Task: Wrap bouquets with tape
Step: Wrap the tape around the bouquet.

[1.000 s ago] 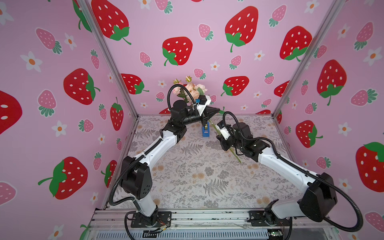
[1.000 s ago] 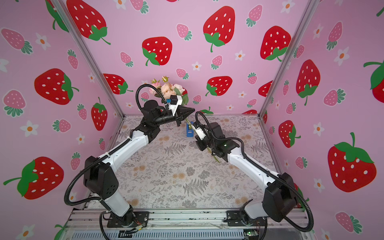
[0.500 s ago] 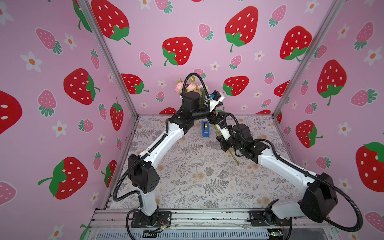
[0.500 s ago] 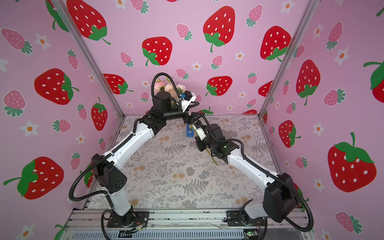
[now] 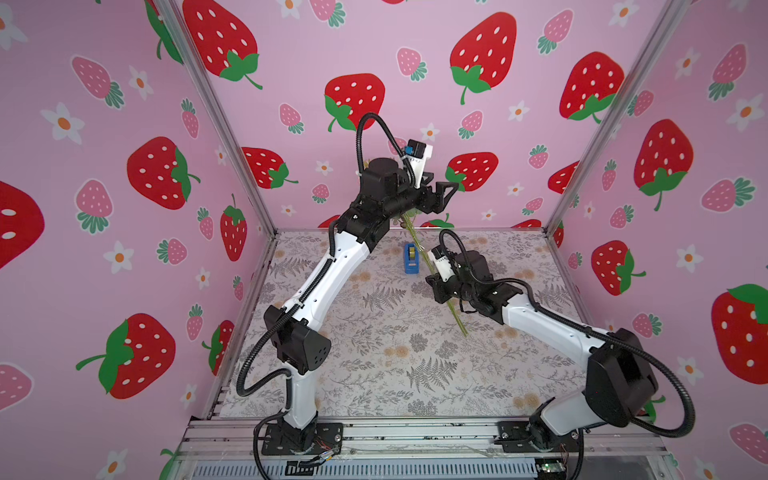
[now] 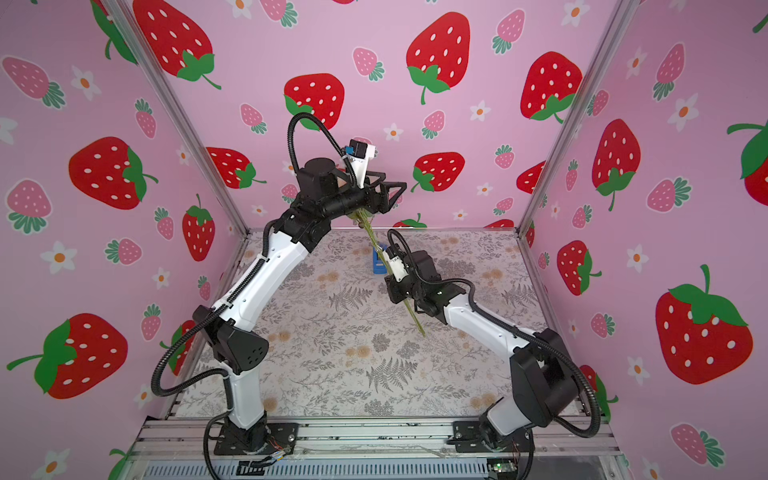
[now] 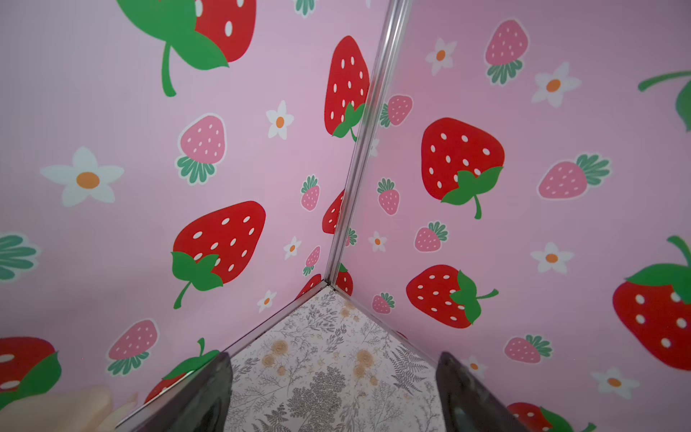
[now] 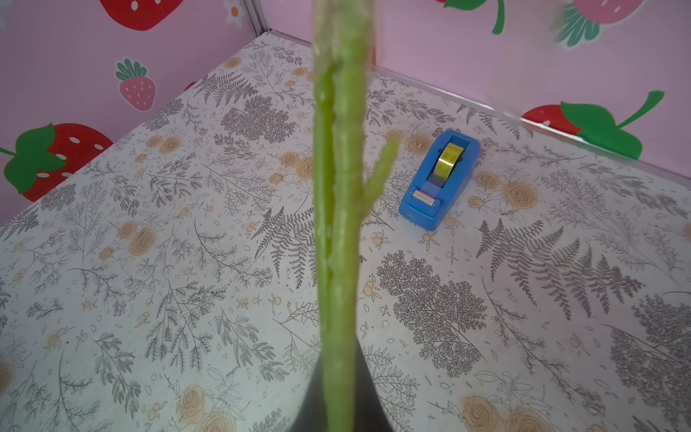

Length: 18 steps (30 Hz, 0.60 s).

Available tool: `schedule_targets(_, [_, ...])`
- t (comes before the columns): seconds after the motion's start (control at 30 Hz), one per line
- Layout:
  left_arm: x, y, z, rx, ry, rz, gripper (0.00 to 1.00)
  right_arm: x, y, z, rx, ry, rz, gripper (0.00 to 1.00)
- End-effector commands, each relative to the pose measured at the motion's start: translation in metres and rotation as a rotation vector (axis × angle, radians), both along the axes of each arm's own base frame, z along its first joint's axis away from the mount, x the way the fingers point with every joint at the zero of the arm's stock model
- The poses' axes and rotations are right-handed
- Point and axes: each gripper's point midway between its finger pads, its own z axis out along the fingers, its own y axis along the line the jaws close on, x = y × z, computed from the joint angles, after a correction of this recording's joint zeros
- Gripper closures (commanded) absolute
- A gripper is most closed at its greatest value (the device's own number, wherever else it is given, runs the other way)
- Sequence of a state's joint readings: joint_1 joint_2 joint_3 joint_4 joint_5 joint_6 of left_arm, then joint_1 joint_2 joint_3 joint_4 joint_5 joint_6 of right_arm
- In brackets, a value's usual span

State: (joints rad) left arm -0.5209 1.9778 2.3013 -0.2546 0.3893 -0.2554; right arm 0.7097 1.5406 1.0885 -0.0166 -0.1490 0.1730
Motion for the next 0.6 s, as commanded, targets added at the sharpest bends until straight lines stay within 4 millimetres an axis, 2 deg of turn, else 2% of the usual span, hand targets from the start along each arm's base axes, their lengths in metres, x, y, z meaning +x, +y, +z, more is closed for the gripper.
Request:
schedule_targets(0.0, [-0.008, 0.044, 0.025, -0.114, 0.207, 0.057, 0.03, 0.008, 0.014, 0.031, 0.109, -0.036, -0.004, 1.00])
schedule_targets(0.03, [-0.012, 0.056, 0.018, -0.098, 0.262, 0.077, 0.00, 0.008, 0.017, 0.037, 0.131, -0.046, 0.001, 1.00])
schedule_targets(0.17, [-0.037, 0.093, -0.030, 0.004, 0.413, 0.217, 0.01, 0.008, 0.023, 0.061, 0.225, -0.077, 0.015, 1.00])
schedule_targets(0.2, [-0.045, 0.102, -0.052, 0.014, 0.453, 0.263, 0.01, 0.008, 0.025, 0.067, 0.248, -0.089, 0.025, 1.00])
schedule_targets(0.27, [-0.058, 0.120, -0.083, -0.029, 0.512, 0.355, 0.00, 0.007, 0.027, 0.078, 0.287, -0.112, 0.035, 1.00])
schedule_targets(0.37, [-0.075, 0.143, -0.118, -0.116, 0.568, 0.463, 0.11, 0.009, 0.027, 0.090, 0.314, -0.148, 0.028, 1.00])
schedule_targets(0.43, [-0.081, 0.137, -0.135, -0.118, 0.609, 0.459, 0.17, 0.009, 0.027, 0.093, 0.314, -0.160, 0.032, 1.00])
schedule_targets(0.5, [-0.083, 0.123, -0.151, -0.062, 0.658, 0.448, 0.15, 0.009, 0.028, 0.097, 0.308, -0.179, 0.038, 1.00])
schedule_targets(0.57, [-0.080, 0.111, -0.155, -0.058, 0.676, 0.437, 0.16, 0.009, 0.028, 0.097, 0.293, -0.192, 0.037, 1.00])
